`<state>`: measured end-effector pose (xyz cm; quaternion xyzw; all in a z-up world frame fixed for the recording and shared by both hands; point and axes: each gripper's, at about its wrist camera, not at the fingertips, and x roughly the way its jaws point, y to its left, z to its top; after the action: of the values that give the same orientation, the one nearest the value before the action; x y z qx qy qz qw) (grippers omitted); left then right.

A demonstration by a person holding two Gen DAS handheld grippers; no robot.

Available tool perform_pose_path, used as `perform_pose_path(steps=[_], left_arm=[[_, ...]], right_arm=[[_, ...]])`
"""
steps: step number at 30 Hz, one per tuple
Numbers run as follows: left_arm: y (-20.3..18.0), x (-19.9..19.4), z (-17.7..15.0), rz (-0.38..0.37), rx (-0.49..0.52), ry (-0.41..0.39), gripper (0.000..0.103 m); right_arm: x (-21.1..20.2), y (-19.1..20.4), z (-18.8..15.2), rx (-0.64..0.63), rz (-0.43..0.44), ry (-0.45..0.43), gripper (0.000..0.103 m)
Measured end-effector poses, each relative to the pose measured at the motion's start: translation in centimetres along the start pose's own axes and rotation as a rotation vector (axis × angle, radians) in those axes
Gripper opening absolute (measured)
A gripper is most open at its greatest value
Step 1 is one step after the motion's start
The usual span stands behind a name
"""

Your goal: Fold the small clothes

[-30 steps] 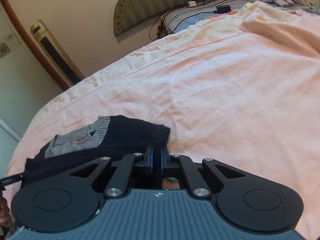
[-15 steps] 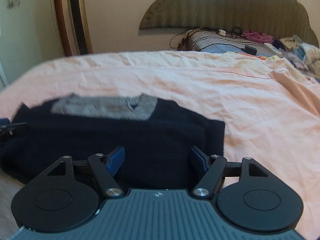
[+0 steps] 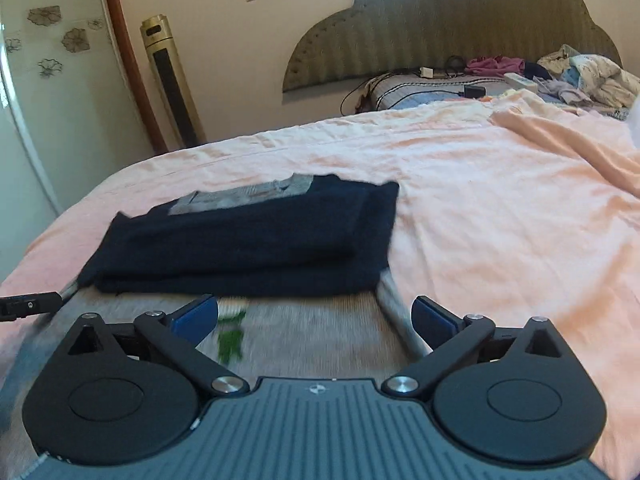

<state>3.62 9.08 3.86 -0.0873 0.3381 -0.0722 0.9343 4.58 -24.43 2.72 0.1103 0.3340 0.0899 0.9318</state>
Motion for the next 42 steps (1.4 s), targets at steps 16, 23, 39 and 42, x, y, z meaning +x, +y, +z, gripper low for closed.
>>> perform_pose_path(steps=[16,23,39,42], left_arm=[[8.0,-9.3,-10.9,-0.576,-0.520,0.293,0.103],[8.0,-10.8,-12.4,-0.591,-0.531,0.356,0.094],[7.6,-11.5,-8.7,-0.495,-0.376,0.336,0.006],[7.6,-11.0,-5.2,-0.554,-0.391,0.230,0.006]], right_arm=[[-12.0,-6.1,-11.6,0.493,0.503,0.345,0.100],[-13.3,-4.5,-13.6,0.470,0.510,0.448,0.050],[-14.4,-3.9,-10.1,0.436,0.518,0.309,0.011],[-13.5,-4.0,-6.4,0.428,0.565,0.210,0.011]])
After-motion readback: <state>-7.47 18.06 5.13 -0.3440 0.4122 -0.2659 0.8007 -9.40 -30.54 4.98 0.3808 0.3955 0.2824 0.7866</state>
